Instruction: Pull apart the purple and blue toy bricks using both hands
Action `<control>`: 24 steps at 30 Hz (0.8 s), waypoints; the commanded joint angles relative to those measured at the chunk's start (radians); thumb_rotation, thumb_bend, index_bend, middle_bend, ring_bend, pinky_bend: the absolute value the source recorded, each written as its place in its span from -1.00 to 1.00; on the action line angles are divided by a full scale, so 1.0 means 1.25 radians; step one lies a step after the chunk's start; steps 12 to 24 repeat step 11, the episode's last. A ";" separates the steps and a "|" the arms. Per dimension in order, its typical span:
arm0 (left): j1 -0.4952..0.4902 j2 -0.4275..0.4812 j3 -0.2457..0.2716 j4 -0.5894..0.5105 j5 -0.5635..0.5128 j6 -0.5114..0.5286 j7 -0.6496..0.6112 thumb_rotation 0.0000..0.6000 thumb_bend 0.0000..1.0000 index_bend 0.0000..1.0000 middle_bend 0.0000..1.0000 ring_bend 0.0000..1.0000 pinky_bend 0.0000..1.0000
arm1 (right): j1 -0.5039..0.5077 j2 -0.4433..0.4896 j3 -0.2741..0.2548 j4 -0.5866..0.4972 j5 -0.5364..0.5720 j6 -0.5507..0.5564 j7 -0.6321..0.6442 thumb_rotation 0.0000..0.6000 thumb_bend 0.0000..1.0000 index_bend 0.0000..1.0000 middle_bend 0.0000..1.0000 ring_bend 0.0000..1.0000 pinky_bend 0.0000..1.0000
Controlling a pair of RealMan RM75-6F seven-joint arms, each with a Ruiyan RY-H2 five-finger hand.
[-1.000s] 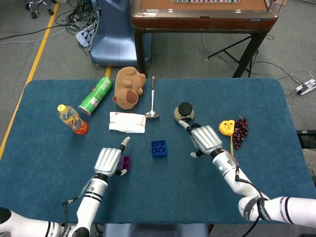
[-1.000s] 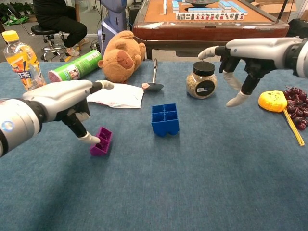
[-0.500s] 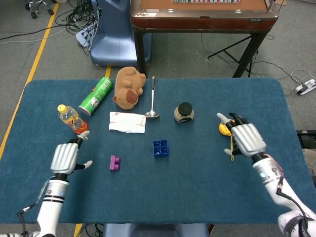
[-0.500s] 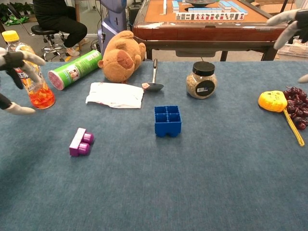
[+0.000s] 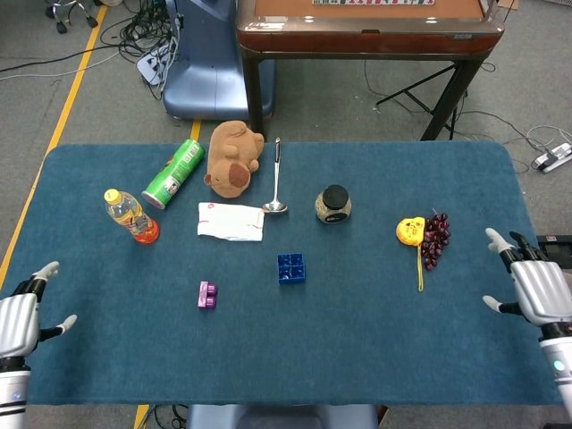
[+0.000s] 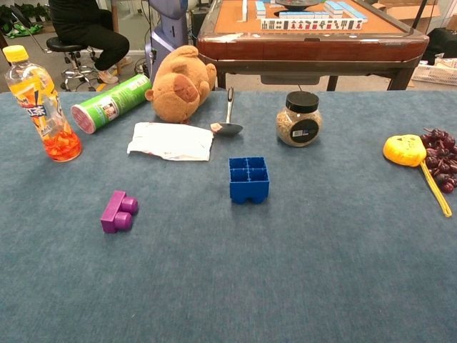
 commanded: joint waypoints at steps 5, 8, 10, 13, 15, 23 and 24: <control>0.044 -0.003 0.013 0.061 0.067 0.016 0.011 1.00 -0.98 -0.60 -0.50 -0.38 0.11 | -0.077 -0.007 -0.013 0.041 -0.029 0.056 0.050 1.00 -1.00 -0.87 -0.48 -0.61 -0.53; 0.051 0.000 0.003 0.052 0.079 0.010 0.014 1.00 -0.98 -0.60 -0.50 -0.38 0.11 | -0.094 -0.010 -0.007 0.053 -0.035 0.063 0.064 1.00 -1.00 -0.86 -0.48 -0.61 -0.53; 0.054 0.004 -0.002 0.046 0.085 0.007 0.016 1.00 -0.98 -0.60 -0.50 -0.38 0.11 | -0.101 -0.012 -0.003 0.054 -0.039 0.068 0.068 1.00 -1.00 -0.85 -0.48 -0.61 -0.53; 0.056 0.006 -0.004 0.042 0.089 0.006 0.019 1.00 -0.98 -0.60 -0.50 -0.38 0.11 | -0.103 -0.011 -0.001 0.054 -0.042 0.069 0.069 1.00 -1.00 -0.85 -0.48 -0.61 -0.53; 0.056 0.006 -0.004 0.042 0.089 0.006 0.019 1.00 -0.98 -0.60 -0.50 -0.38 0.11 | -0.103 -0.011 -0.001 0.054 -0.042 0.069 0.069 1.00 -1.00 -0.85 -0.48 -0.61 -0.53; 0.056 0.006 -0.004 0.042 0.089 0.006 0.019 1.00 -0.98 -0.60 -0.50 -0.38 0.11 | -0.103 -0.011 -0.001 0.054 -0.042 0.069 0.069 1.00 -1.00 -0.85 -0.48 -0.61 -0.53; 0.056 0.006 -0.004 0.042 0.089 0.006 0.019 1.00 -0.98 -0.60 -0.50 -0.38 0.11 | -0.103 -0.011 -0.001 0.054 -0.042 0.069 0.069 1.00 -1.00 -0.85 -0.48 -0.61 -0.53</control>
